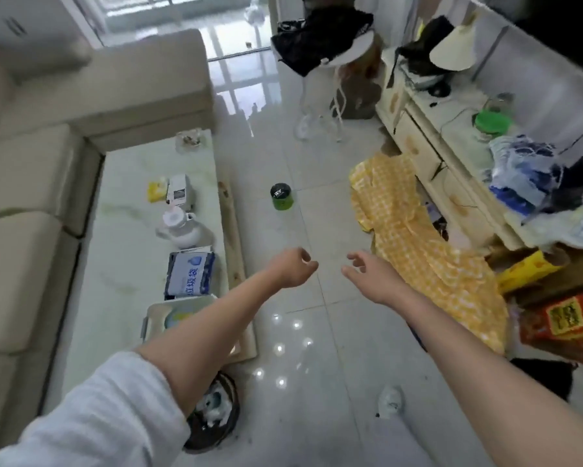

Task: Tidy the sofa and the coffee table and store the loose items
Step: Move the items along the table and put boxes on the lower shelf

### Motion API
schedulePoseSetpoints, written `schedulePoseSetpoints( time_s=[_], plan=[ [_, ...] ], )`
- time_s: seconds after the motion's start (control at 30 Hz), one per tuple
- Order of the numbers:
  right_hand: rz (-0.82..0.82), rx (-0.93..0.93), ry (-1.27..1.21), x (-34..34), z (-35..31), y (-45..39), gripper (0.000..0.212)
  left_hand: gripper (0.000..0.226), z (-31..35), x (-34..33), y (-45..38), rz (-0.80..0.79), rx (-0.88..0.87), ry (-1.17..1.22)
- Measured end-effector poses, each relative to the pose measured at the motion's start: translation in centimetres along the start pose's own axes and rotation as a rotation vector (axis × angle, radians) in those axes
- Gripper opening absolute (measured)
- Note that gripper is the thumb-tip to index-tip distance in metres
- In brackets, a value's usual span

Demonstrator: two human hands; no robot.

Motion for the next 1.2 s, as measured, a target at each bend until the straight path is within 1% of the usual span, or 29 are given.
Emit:
schedulePoseSetpoints(
  time_s=[0.07, 0.13, 0.23, 0.33, 0.47, 0.53, 0.67, 0.77, 0.83, 0.9, 1.0, 1.1, 1.2],
  plan=[
    [-0.057, 0.019, 0.045, 0.8, -0.6, -3.4, 0.052, 0.048, -0.8, 0.5, -0.8, 0.004, 0.104, 0.104],
    [-0.173, 0.047, 0.115, 0.9, -2.2, -6.9, 0.053, 0.048, -1.9, 1.5, -1.2, 0.011, 0.201, 0.206],
    [-0.321, 0.123, 0.198, -0.4, -5.8, -11.6, 0.053, 0.047, -4.5, 3.4, -1.3, 0.097, 0.314, 0.319],
    [-0.456, 0.221, 0.256, -3.8, -10.5, -16.9, 0.050, 0.045, -8.4, 4.7, -1.7, 0.177, 0.445, 0.403],
    [-0.586, 0.275, 0.298, -8.7, -14.2, -22.4, 0.051, 0.043, -13.2, 4.6, -3.6, 0.208, 0.578, 0.486],
    [-0.630, 0.297, 0.361, -10.6, -15.4, -24.3, 0.052, 0.043, -14.9, 4.8, -4.4, 0.208, 0.630, 0.514],
    [-0.747, 0.356, 0.482, -13.7, -18.5, -28.1, 0.050, 0.041, -17.7, 5.5, -5.8, 0.261, 0.754, 0.670],
    [-0.830, 0.392, 0.556, -15.5, -20.2, -31.7, 0.050, 0.035, -19.2, 5.7, -7.2, 0.293, 0.844, 0.720],
    [-0.875, 0.422, 0.614, -17.1, -20.7, -34.9, 0.048, 0.030, -20.4, 5.4, -8.8, 0.338, 0.916, 0.759],
    [-0.937, 0.476, 0.710, -19.4, -20.3, -39.1, 0.047, 0.029, -22.1, 4.2, -11.1, 0.402, 1.015, 0.791],
    [-1.004, 0.567, 0.826, -23.4, -18.7, -45.5, 0.048, 0.036, -24.3, 1.2, -14.9, 0.483, 1.155, 0.723],
    [-1.014, 0.654, 0.876, -28.0, -16.7, -51.3, 0.053, 0.041, -26.2, -2.3, -19.6, 0.509, 1.262, 0.659],
    [-1.070, 0.723, 0.911, -33.0, -13.8, -54.8, 0.066, 0.038, -27.6, -5.8, -24.2, 0.498, 1.310, 0.601]
  ],
)
Point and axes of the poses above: each hand's wrist, its own y-axis away from the middle knuckle, its own x-axis out of the back of the hand, z = x × y, the point moved 4 cm from there along -y, towards the middle knuckle, and after that the axes turned 14 degrees about -y, right-handed, at the moved point
